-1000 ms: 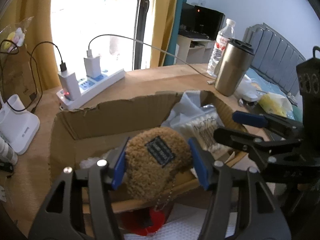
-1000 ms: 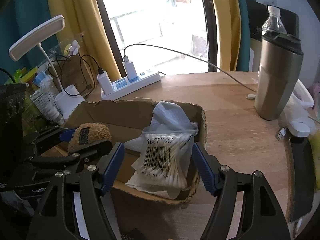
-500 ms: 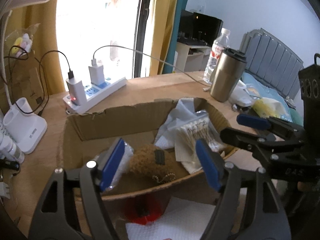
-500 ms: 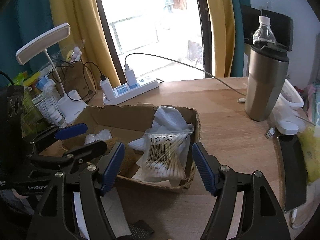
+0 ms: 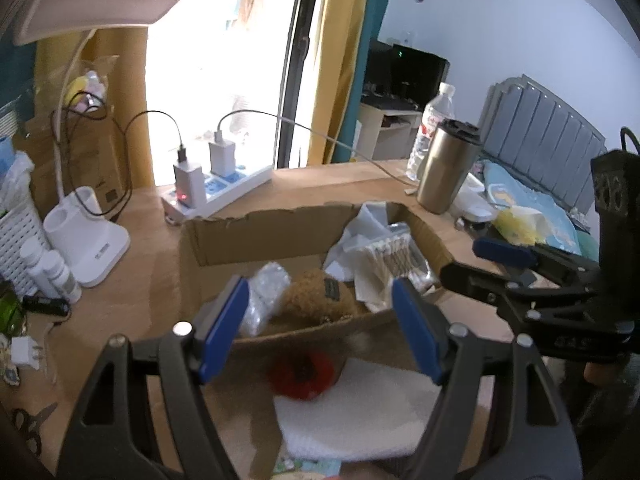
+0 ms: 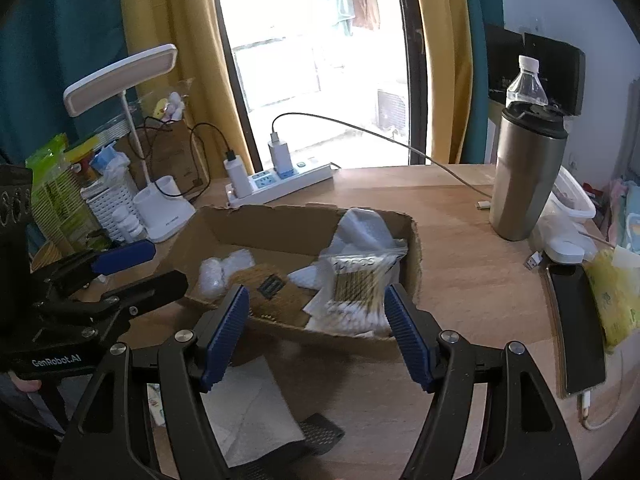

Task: Organize soft objects
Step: 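Withdraw both tools from the box toward the white towel on the table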

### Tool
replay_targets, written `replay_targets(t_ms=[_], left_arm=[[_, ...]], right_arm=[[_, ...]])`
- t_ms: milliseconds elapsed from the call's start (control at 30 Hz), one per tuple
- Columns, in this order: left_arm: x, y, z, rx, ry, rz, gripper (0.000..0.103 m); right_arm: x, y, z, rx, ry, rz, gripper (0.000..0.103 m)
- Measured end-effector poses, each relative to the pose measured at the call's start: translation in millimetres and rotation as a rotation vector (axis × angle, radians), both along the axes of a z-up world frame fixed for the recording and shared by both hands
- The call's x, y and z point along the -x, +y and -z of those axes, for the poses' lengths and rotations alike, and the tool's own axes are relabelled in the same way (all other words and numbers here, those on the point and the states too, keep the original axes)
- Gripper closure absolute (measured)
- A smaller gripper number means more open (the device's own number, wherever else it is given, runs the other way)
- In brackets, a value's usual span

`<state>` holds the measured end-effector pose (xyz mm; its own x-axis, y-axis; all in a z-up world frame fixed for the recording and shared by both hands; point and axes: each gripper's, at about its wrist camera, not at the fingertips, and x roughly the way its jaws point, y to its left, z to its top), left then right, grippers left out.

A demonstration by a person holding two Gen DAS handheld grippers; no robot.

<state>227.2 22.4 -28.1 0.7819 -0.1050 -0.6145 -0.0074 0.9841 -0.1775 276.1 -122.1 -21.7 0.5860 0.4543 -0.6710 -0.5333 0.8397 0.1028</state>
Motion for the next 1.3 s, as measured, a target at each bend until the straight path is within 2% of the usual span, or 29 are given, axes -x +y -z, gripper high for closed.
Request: replay_targets(t_ms=[67, 133, 167, 667, 1033, 1167, 1300], left_arm=[[7, 4, -1, 0.005, -0.006, -0.005, 0.026], [14, 8, -3, 0.011, -0.015, -0.008, 0.016], [19, 11, -4, 0.017, -0.022, -0.009, 0.016], [60, 35, -6, 0.041, -0.054, -0.042, 0.015], [82, 50, 10, 0.061, -0.035, -0.071, 0.015], [88, 54, 19, 0.063, -0.015, -0.081, 0.015], [93, 58, 29, 0.069, 0.005, -0.091, 0.015]], right_arm=[[6, 3, -1, 0.004, -0.005, -0.003, 0.03], [11, 5, -2, 0.008, -0.008, -0.005, 0.03], [13, 7, -3, 0.011, -0.01, -0.006, 0.03], [44, 25, -2, 0.045, -0.02, -0.019, 0.03], [58, 36, 14, 0.075, 0.006, -0.037, 0.028], [63, 42, 23, 0.076, 0.024, -0.049, 0.022], [66, 47, 34, 0.083, 0.047, -0.061, 0.021]])
